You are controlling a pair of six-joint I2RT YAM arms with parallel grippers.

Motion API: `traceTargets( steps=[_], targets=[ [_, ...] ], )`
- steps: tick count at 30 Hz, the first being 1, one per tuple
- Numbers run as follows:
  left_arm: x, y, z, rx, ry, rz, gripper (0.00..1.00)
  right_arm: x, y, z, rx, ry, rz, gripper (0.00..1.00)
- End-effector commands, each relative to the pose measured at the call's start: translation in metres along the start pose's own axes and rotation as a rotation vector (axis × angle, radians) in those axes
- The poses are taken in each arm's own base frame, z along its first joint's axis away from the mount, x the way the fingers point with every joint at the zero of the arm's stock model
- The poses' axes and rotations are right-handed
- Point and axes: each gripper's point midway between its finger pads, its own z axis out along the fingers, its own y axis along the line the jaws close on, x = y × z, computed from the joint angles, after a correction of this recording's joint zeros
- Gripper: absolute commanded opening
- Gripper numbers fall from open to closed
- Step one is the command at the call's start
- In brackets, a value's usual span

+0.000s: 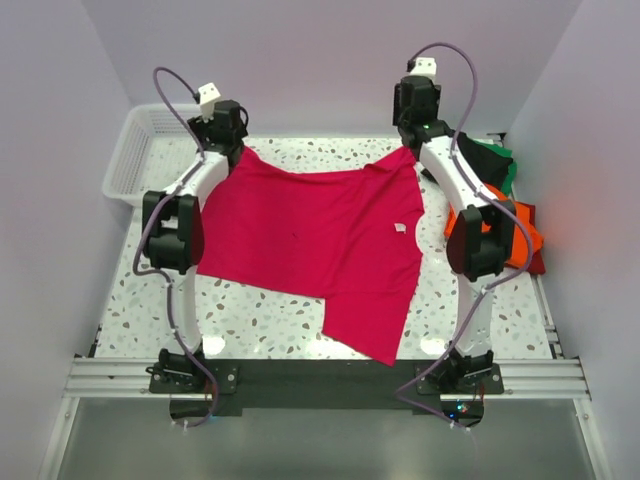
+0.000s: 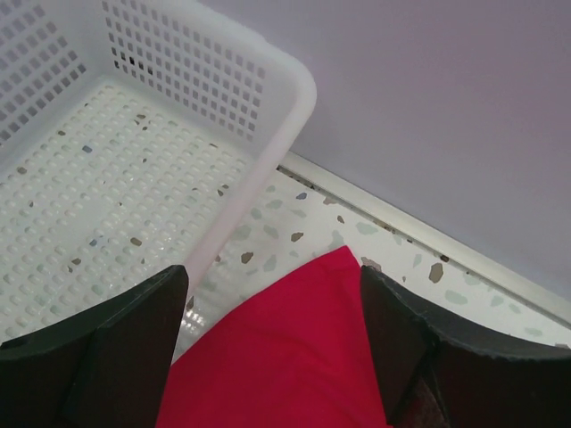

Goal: Fold and stack the t-shirts
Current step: Flatten the tshirt out

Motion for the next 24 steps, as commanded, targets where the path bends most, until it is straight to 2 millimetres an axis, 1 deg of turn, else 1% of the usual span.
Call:
traceTargets(
  steps=[1,2,3,4,5,6,7,8,9,10,11,12,13,14,15,16,17,19,20,21,24],
  targets=[
    [-0.029,-0.002,-0.027,0.08,0.061,0.0,0.82,0.003,-0.007,-0.065,-0.095,0.125,0.056,0.58],
    [-0.022,-0.007,-0.032,0.118,0.107,0.008,0.82,0.009,-0.005,-0.074,-0.114,0.148,0.052,0.57],
    [-0.01,-0.002,-0.04,0.118,0.169,0.036,0.82,0.031,-0.007,-0.079,-0.113,0.201,0.029,0.57],
    [-0.003,0.0,-0.045,0.124,0.204,0.049,0.82,0.029,-0.014,-0.096,-0.119,0.215,0.043,0.57],
    [0.007,-0.001,-0.05,0.15,0.245,0.061,0.82,0.036,-0.013,-0.104,-0.137,0.238,0.043,0.57],
    [0.02,0.007,-0.059,0.15,0.298,0.085,0.81,0.058,-0.01,-0.113,-0.162,0.292,0.028,0.57],
    [0.028,0.01,-0.065,0.158,0.328,0.096,0.81,0.062,-0.013,-0.128,-0.174,0.319,0.043,0.57],
    [0.037,0.007,-0.072,0.196,0.363,0.108,0.81,0.069,-0.008,-0.14,-0.193,0.34,0.04,0.57],
    [0.049,0.015,-0.081,0.193,0.404,0.124,0.81,0.097,-0.007,-0.15,-0.194,0.41,0.035,0.57],
    [0.055,0.018,-0.086,0.197,0.425,0.125,0.81,0.108,-0.005,-0.159,-0.203,0.438,0.034,0.57],
    [0.071,0.024,-0.094,0.205,0.465,0.132,0.81,0.114,0.001,-0.175,-0.233,0.45,0.033,0.56],
    [0.07,0.028,-0.1,0.199,0.468,0.127,0.81,0.141,0.003,-0.186,-0.239,0.51,0.01,0.56],
    [0.075,0.033,-0.104,0.184,0.484,0.123,0.81,0.153,0.007,-0.195,-0.241,0.54,0.014,0.55],
    [0.088,0.037,-0.11,0.188,0.524,0.122,0.8,0.164,0.018,-0.21,-0.269,0.559,-0.005,0.55],
    [0.095,0.042,-0.117,0.174,0.552,0.133,0.8,0.187,0.017,-0.22,-0.266,0.611,-0.032,0.54],
    [0.103,0.046,-0.121,0.159,0.57,0.138,0.8,0.197,0.02,-0.227,-0.257,0.631,-0.02,0.54],
    [0.116,0.055,-0.125,0.138,0.594,0.145,0.8,0.214,0.023,-0.239,-0.27,0.664,-0.04,0.53],
    [0.126,0.061,-0.132,0.13,0.615,0.142,0.8,0.227,0.028,-0.249,-0.283,0.7,-0.012,0.53],
    [0.14,0.068,-0.138,0.125,0.647,0.145,0.8,0.24,0.024,-0.254,-0.279,0.723,-0.017,0.53],
    [0.142,0.07,-0.14,0.125,0.648,0.14,0.8,0.239,0.024,-0.255,-0.281,0.713,0.007,0.52],
    [0.158,0.079,-0.147,0.113,0.683,0.142,0.8,0.253,0.014,-0.26,-0.257,0.733,-0.005,0.54]
  ],
)
